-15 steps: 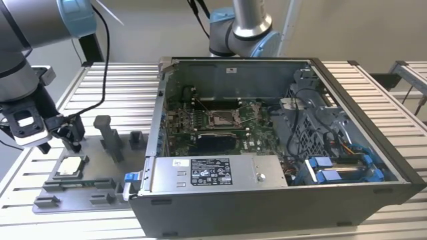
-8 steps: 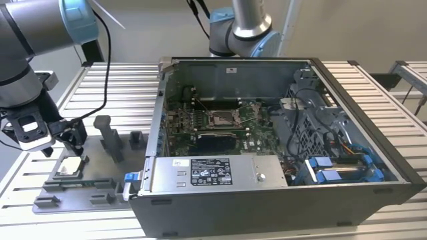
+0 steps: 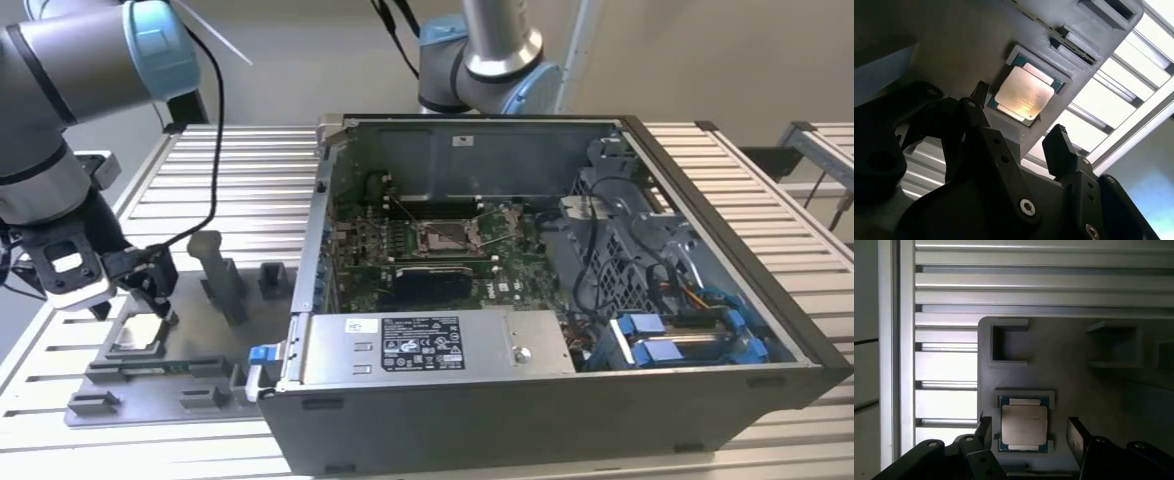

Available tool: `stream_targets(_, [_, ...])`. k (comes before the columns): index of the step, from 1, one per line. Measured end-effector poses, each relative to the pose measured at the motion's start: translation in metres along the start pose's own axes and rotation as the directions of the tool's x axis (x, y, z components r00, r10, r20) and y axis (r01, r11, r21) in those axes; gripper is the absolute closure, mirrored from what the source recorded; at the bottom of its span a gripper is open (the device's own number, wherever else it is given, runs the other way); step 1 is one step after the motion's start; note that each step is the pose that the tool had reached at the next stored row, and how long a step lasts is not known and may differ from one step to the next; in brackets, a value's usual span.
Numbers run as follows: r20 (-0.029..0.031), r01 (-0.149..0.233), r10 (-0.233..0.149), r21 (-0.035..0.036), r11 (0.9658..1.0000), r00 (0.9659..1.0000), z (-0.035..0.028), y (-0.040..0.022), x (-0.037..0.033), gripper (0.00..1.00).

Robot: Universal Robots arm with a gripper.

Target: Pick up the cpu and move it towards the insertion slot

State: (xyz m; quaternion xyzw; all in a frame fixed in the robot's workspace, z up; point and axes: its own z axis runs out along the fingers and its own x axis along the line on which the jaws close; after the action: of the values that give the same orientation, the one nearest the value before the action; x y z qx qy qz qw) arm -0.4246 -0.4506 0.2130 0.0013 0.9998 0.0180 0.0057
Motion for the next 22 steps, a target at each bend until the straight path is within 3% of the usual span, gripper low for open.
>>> stream_targets(6, [-0.0009, 0.029, -0.029, -0.0003, 0.9996, 0.9996, 0.0069, -0.0003, 0.0019, 0.00])
stream_targets(15, [-0.0010, 0.029, -0.029, -0.0003, 0.9996, 0.9996, 0.0154, -0.0025, 0.0023, 0.00])
stream_targets(22, [-0.0009, 0.028, -0.028, -0.0003, 0.9996, 0.9996, 0.0186, -0.0041, 0.0025, 0.00])
